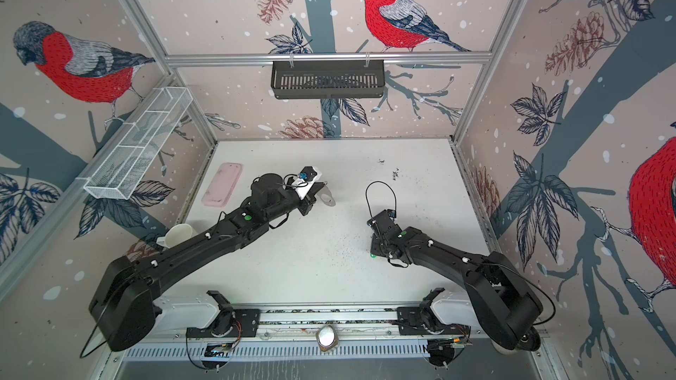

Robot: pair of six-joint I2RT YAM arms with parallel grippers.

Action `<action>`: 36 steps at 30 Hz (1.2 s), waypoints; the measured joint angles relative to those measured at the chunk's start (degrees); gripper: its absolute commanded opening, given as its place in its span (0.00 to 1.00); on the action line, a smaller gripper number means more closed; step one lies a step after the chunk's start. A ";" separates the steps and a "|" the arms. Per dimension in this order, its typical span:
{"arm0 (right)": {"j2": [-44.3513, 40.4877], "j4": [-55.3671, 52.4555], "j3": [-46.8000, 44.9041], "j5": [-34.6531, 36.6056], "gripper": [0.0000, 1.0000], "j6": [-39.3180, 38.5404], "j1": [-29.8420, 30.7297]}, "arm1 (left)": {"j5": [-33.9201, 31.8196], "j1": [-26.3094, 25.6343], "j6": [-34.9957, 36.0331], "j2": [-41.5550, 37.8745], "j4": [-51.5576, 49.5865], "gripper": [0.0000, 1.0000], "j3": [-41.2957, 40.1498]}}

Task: Attach keys to a key ring
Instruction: Pick up the key from the center of the table.

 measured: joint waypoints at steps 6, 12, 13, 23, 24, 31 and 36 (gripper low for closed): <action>0.68 0.72 0.22 0.00 0.14 -0.07 -0.20 | -0.02 0.00 0.00 -0.07 -0.02 0.00 0.00; 0.72 0.96 0.42 0.00 0.09 -0.11 -0.35 | -0.02 0.00 0.00 -0.07 -0.02 0.00 -0.02; 0.72 1.01 0.46 0.00 0.07 -0.11 -0.42 | -0.02 0.00 0.00 -0.07 -0.02 0.00 -0.02; -3.17 0.63 2.40 0.83 0.00 -2.47 -0.66 | -0.15 0.00 0.02 -0.04 -0.26 0.00 0.24; -4.28 0.96 2.86 0.87 0.00 -3.63 -0.79 | -0.20 0.00 0.04 -0.04 -0.44 0.00 0.37; -12.87 5.14 5.75 0.52 0.00 -14.36 -1.31 | -0.63 0.00 1.11 -0.17 -1.60 0.00 1.44; -17.35 10.60 6.93 -3.26 0.00 -22.56 -1.99 | -0.92 0.00 1.11 -0.59 -1.68 0.00 1.42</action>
